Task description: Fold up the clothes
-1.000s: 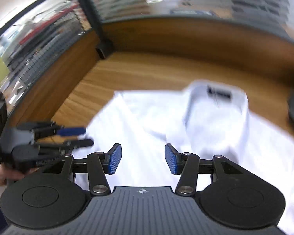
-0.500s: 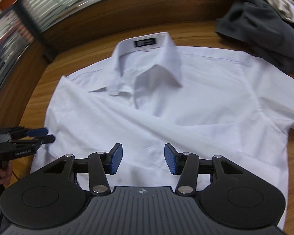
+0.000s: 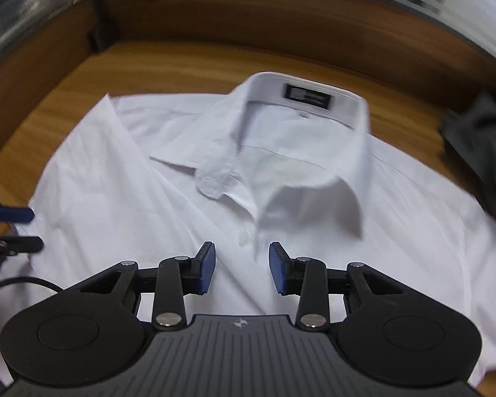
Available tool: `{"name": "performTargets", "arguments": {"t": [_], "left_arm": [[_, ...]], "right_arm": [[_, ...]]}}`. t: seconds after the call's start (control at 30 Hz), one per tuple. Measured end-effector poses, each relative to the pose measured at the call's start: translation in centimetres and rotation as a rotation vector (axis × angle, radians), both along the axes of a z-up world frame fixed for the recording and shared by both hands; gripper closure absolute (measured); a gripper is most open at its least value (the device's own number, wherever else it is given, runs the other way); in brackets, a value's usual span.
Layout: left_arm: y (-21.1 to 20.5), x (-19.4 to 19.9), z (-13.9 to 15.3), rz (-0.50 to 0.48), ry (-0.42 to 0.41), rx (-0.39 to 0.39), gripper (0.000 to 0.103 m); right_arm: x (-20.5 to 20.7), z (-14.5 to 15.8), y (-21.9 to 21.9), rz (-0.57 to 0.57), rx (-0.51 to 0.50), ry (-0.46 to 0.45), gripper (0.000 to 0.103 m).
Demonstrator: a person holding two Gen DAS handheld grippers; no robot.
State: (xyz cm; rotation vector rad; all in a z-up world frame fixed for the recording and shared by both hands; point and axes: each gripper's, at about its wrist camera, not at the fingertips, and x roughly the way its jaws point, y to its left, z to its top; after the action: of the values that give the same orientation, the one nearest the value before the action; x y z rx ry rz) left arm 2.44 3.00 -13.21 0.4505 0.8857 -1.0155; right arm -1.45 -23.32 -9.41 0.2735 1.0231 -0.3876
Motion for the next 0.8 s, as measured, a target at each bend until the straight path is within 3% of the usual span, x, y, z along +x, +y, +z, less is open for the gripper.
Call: {"name": "performTargets", "arguments": {"t": [0.13, 0.2, 0.3, 0.5, 0.63, 0.73, 0.8], "left_arm": [[-0.1, -0.2, 0.0, 0.014, -0.005, -0.003, 0.059], [-0.2, -0.3, 0.0, 0.022, -0.006, -0.002, 0.058], [-0.4, -0.5, 0.0, 0.036, -0.007, 0.001, 0.056], [-0.8, -0.7, 0.2, 0.065, -0.005, 0.011, 0.054], [-0.9, -0.7, 0.2, 0.097, 0.000, 0.014, 0.054], [-1.2, -0.8, 0.3, 0.116, -0.001, 0.019, 0.052], [-1.4, -0.9, 0.3, 0.127, -0.003, 0.025, 0.052]], "right_arm": [[2.1, 0.5, 1.1, 0.093, -0.048, -0.045, 0.061], [3.0, 1.0, 1.1, 0.112, -0.045, -0.093, 0.071], [5.0, 1.5, 0.7, 0.124, -0.039, -0.125, 0.072], [8.8, 0.0, 0.9, 0.271, -0.034, -0.078, 0.072], [8.9, 0.9, 2.5, 0.411, -0.018, -0.139, 0.072], [8.9, 0.4, 3.9, 0.506, -0.023, -0.123, 0.073], [8.8, -0.3, 4.0, 0.525, -0.012, -0.105, 0.083]]}}
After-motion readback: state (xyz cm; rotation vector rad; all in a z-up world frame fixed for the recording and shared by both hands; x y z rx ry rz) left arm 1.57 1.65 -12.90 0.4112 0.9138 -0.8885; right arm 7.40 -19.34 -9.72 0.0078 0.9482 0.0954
